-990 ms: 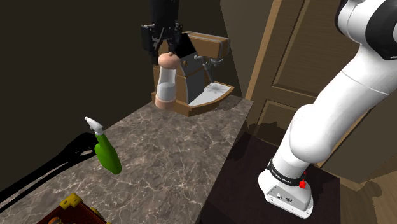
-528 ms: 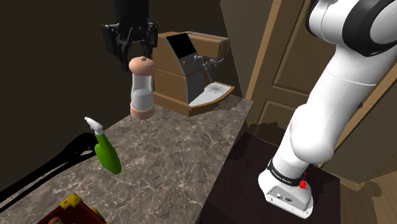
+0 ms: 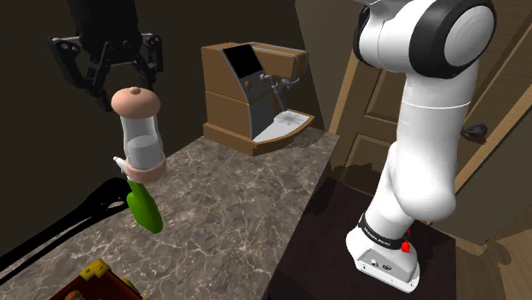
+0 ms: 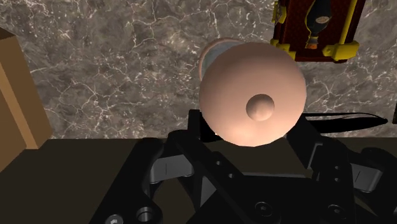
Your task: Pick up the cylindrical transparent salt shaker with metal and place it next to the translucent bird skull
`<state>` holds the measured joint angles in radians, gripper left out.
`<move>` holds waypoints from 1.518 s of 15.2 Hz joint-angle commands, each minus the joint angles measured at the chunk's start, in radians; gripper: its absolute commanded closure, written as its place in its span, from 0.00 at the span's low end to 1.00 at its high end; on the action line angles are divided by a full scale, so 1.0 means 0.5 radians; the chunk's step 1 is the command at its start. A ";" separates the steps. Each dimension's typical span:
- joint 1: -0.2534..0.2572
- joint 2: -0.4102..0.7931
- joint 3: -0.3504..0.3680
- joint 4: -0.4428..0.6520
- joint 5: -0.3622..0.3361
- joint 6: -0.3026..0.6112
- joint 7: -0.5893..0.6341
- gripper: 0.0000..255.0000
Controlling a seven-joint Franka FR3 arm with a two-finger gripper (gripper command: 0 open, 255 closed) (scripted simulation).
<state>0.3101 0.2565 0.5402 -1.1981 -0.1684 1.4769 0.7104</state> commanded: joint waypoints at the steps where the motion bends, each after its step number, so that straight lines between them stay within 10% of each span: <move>1: 0.152 0.231 0.022 0.326 -0.134 -0.124 0.102 1.00; 23: 0.007 0.038 0.013 -0.527 -0.028 0.550 0.121 1.00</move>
<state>0.3165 0.2801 0.5470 -1.4427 -0.1843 1.7364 0.7708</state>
